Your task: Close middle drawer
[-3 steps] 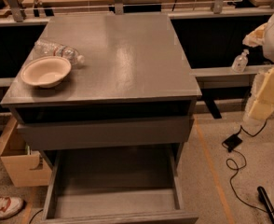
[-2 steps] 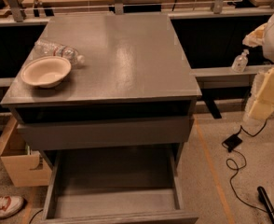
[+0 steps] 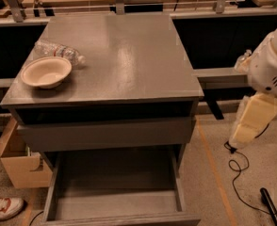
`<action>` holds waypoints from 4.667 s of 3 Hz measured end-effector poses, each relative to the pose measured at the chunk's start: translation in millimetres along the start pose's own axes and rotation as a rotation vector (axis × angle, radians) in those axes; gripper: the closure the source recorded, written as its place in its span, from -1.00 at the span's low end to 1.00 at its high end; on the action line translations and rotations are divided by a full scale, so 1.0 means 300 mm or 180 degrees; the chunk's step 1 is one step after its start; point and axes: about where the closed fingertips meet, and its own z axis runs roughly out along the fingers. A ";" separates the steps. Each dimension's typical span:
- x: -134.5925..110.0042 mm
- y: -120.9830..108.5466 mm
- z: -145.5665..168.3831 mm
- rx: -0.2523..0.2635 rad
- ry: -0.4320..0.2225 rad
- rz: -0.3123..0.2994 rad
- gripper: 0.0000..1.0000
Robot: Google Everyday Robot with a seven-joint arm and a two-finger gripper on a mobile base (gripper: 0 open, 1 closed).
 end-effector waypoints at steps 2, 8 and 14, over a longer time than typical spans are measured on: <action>0.000 0.197 0.355 -0.0313 0.0188 0.0611 -1.00; 0.126 0.632 1.138 -0.0965 0.1065 0.1802 -0.20; 0.315 0.697 1.553 -0.1013 0.1387 0.2261 1.00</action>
Offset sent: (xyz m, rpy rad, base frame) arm -0.0375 0.0659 -0.1780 0.0412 0.2135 -0.2466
